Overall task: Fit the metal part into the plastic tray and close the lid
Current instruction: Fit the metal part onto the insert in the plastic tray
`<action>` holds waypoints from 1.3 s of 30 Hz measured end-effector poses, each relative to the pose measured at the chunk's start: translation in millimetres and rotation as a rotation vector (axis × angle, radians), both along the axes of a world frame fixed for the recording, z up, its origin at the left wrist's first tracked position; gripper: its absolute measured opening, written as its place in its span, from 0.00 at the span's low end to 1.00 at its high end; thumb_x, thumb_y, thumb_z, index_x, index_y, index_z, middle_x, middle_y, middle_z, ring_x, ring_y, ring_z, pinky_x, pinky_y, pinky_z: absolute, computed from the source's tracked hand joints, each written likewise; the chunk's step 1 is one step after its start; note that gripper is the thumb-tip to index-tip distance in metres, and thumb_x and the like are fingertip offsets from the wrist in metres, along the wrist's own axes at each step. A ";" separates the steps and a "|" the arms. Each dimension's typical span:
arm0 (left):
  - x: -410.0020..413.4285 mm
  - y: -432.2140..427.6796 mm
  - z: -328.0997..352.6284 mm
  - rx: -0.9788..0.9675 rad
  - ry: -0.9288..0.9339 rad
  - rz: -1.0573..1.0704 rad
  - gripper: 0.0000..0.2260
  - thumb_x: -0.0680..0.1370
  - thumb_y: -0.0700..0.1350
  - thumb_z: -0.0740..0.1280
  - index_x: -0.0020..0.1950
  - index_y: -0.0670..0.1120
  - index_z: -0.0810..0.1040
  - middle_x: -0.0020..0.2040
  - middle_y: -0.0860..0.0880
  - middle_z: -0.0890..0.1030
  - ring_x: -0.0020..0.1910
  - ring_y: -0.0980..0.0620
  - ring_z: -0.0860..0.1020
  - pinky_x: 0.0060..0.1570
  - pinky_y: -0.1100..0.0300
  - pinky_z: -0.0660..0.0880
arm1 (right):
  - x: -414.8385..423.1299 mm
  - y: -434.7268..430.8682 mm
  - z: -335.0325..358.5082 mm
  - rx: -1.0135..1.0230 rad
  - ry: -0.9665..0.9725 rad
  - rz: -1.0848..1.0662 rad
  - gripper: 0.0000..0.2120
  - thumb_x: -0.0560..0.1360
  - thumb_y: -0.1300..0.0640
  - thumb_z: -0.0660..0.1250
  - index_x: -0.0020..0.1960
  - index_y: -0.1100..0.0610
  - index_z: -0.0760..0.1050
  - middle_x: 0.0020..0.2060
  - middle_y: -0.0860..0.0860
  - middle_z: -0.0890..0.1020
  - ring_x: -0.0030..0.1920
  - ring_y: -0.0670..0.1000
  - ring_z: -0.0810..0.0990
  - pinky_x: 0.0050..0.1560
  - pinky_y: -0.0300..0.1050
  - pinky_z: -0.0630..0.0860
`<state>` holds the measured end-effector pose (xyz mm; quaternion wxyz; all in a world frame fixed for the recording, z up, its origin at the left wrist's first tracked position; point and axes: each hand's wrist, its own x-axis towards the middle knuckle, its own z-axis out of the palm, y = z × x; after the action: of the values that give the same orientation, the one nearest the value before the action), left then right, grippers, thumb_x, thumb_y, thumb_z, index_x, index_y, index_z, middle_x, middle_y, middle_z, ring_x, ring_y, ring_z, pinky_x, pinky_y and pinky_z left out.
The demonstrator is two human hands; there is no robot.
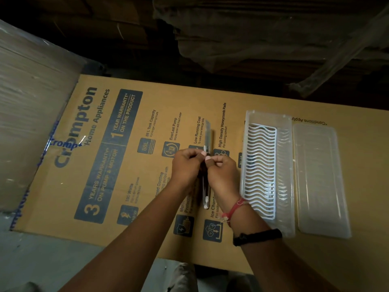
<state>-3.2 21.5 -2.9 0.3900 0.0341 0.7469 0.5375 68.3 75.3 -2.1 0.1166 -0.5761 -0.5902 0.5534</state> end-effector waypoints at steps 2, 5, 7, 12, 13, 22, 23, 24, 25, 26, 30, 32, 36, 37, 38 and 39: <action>-0.8 0.0 6.7 0.042 -0.120 0.050 0.09 0.78 0.37 0.67 0.40 0.42 0.84 0.32 0.47 0.84 0.37 0.47 0.83 0.42 0.53 0.81 | 2.6 -1.1 1.8 -0.032 0.039 -0.033 0.09 0.75 0.52 0.69 0.44 0.58 0.79 0.34 0.50 0.82 0.36 0.49 0.81 0.35 0.41 0.74; -1.1 1.3 21.5 0.121 -0.243 0.086 0.05 0.78 0.37 0.68 0.44 0.41 0.83 0.28 0.51 0.83 0.32 0.51 0.83 0.36 0.57 0.80 | 7.0 -6.2 8.8 -0.047 0.077 -0.042 0.21 0.74 0.41 0.64 0.41 0.59 0.78 0.34 0.56 0.83 0.36 0.54 0.82 0.37 0.49 0.78; 0.6 2.0 31.6 0.161 -0.277 0.101 0.05 0.78 0.37 0.67 0.45 0.40 0.82 0.25 0.51 0.81 0.26 0.53 0.80 0.27 0.60 0.78 | 10.5 -8.9 15.0 -0.055 0.100 -0.040 0.26 0.73 0.37 0.62 0.41 0.60 0.79 0.34 0.59 0.84 0.33 0.56 0.82 0.34 0.52 0.79; 2.5 2.8 43.1 0.220 -0.260 0.097 0.05 0.77 0.36 0.67 0.43 0.38 0.82 0.28 0.47 0.82 0.27 0.52 0.79 0.27 0.60 0.76 | 18.1 -10.0 32.2 -0.071 0.196 -0.077 0.19 0.77 0.45 0.64 0.38 0.60 0.77 0.30 0.56 0.80 0.27 0.52 0.78 0.26 0.41 0.72; 1.7 3.7 44.1 0.222 -0.252 0.108 0.05 0.77 0.36 0.68 0.43 0.39 0.82 0.28 0.47 0.83 0.28 0.52 0.79 0.32 0.59 0.78 | 19.7 -11.0 35.2 -0.065 0.226 -0.073 0.18 0.77 0.47 0.64 0.38 0.60 0.77 0.30 0.57 0.80 0.27 0.52 0.78 0.27 0.42 0.72; 4.0 18.7 61.3 0.196 -0.151 0.102 0.07 0.77 0.34 0.67 0.40 0.39 0.80 0.21 0.53 0.79 0.21 0.59 0.76 0.30 0.64 0.77 | 44.4 -16.6 53.4 -0.100 0.356 -0.047 0.09 0.77 0.61 0.66 0.52 0.48 0.77 0.44 0.51 0.86 0.43 0.49 0.84 0.44 0.43 0.81; 5.5 20.8 62.5 0.193 -0.141 0.094 0.08 0.78 0.34 0.66 0.39 0.39 0.80 0.20 0.53 0.78 0.20 0.60 0.75 0.29 0.65 0.77 | 47.2 -16.2 54.5 -0.101 0.368 -0.043 0.12 0.77 0.63 0.66 0.54 0.48 0.76 0.43 0.49 0.86 0.43 0.48 0.84 0.43 0.41 0.80; 6.9 22.7 63.7 0.187 -0.131 0.087 0.08 0.78 0.34 0.66 0.39 0.39 0.79 0.19 0.54 0.77 0.20 0.60 0.75 0.29 0.65 0.78 | 50.1 -15.3 55.3 -0.098 0.378 -0.031 0.14 0.77 0.65 0.66 0.55 0.47 0.76 0.41 0.47 0.85 0.42 0.45 0.84 0.42 0.38 0.80; 8.1 24.6 64.2 0.180 -0.120 0.082 0.08 0.78 0.35 0.66 0.39 0.39 0.79 0.19 0.54 0.76 0.20 0.60 0.75 0.31 0.64 0.78 | 52.9 -14.1 55.9 -0.096 0.387 -0.017 0.16 0.76 0.66 0.65 0.57 0.48 0.76 0.40 0.45 0.85 0.40 0.42 0.84 0.41 0.36 0.79; 9.1 26.3 64.9 0.172 -0.109 0.080 0.08 0.78 0.35 0.66 0.40 0.39 0.79 0.19 0.54 0.76 0.20 0.60 0.75 0.33 0.62 0.79 | 56.2 -12.8 56.7 -0.099 0.394 -0.003 0.18 0.76 0.68 0.65 0.59 0.49 0.75 0.40 0.45 0.85 0.40 0.40 0.84 0.41 0.34 0.78; 11.5 33.8 64.4 0.149 -0.081 0.099 0.07 0.78 0.36 0.67 0.39 0.40 0.80 0.20 0.54 0.77 0.21 0.59 0.74 0.38 0.58 0.76 | 66.9 -8.1 59.7 -0.115 0.410 0.033 0.23 0.74 0.73 0.64 0.65 0.55 0.74 0.50 0.47 0.84 0.51 0.40 0.83 0.48 0.34 0.79; 14.4 37.7 64.7 0.147 -0.078 0.103 0.07 0.78 0.36 0.67 0.39 0.40 0.80 0.21 0.55 0.77 0.21 0.59 0.74 0.39 0.56 0.75 | 71.0 -5.2 61.2 -0.121 0.422 0.020 0.24 0.73 0.75 0.64 0.66 0.58 0.74 0.54 0.50 0.84 0.53 0.40 0.83 0.49 0.34 0.79; 23.7 42.4 67.7 0.141 -0.058 0.081 0.05 0.77 0.37 0.69 0.42 0.42 0.82 0.32 0.47 0.82 0.31 0.50 0.79 0.38 0.55 0.77 | 81.2 3.0 64.7 -0.138 0.440 -0.009 0.25 0.72 0.76 0.63 0.65 0.59 0.75 0.55 0.51 0.84 0.55 0.46 0.83 0.52 0.39 0.80; 26.5 42.7 69.9 0.141 -0.050 0.051 0.04 0.76 0.36 0.69 0.43 0.42 0.82 0.35 0.45 0.82 0.32 0.49 0.78 0.38 0.55 0.77 | 83.8 4.4 65.9 -0.135 0.444 -0.011 0.25 0.72 0.77 0.63 0.65 0.60 0.75 0.54 0.51 0.84 0.55 0.46 0.83 0.53 0.39 0.80; 29.5 43.3 72.5 0.140 -0.041 0.005 0.03 0.75 0.34 0.69 0.44 0.41 0.82 0.37 0.43 0.81 0.33 0.50 0.78 0.38 0.55 0.76 | 86.7 5.7 67.4 -0.131 0.446 -0.017 0.24 0.72 0.77 0.63 0.65 0.60 0.75 0.53 0.51 0.84 0.54 0.46 0.83 0.53 0.39 0.80; 32.1 44.0 74.3 0.137 -0.031 -0.051 0.05 0.74 0.32 0.69 0.45 0.40 0.82 0.38 0.43 0.81 0.32 0.51 0.77 0.37 0.57 0.76 | 89.3 6.8 67.8 -0.128 0.445 -0.031 0.24 0.72 0.77 0.63 0.65 0.61 0.74 0.52 0.49 0.84 0.53 0.45 0.84 0.53 0.39 0.80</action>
<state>28.9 65.5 71.4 0.4120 0.0714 0.7011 0.5776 157.6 82.1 65.7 0.2156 -0.4550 -0.5046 0.7013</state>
